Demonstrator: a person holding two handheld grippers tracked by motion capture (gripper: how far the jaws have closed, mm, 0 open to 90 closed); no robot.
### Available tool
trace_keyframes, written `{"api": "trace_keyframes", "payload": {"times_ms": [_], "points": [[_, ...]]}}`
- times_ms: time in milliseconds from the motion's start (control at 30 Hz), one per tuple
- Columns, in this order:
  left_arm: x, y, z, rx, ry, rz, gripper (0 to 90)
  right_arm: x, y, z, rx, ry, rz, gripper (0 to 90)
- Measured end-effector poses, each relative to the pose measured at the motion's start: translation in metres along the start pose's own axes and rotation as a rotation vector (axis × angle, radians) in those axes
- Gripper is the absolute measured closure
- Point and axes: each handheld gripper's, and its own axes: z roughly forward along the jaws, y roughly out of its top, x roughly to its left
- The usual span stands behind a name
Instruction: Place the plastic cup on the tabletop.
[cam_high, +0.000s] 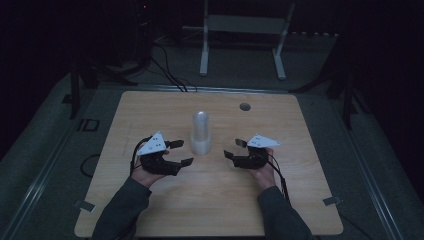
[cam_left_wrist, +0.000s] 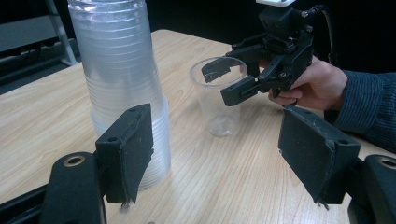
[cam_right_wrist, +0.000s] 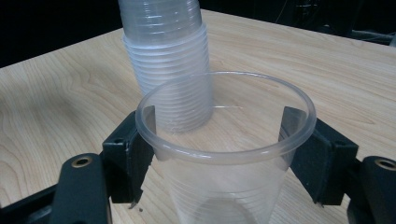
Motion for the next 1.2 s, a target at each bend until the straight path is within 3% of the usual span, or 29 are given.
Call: {"api": "trace_keyframes", "payload": {"times_ms": [533,867,1200], "points": [[0.0003,0.0003,-0.0012,-0.002,0.002,0.001,26.5,0.0023,-0.0021,-0.0031,0.018,0.006,-0.005,24.2],[0.0001,0.0002,-0.0009,-0.001,0.001,-0.001,26.5,0.0037,-0.0058,-0.0071,0.054,0.004,-0.006,15.2],[0.0002,0.0000,-0.0009,-0.001,0.001,-0.002,26.5,0.0058,-0.0089,-0.0075,0.084,0.017,-0.011,13.3]]}}
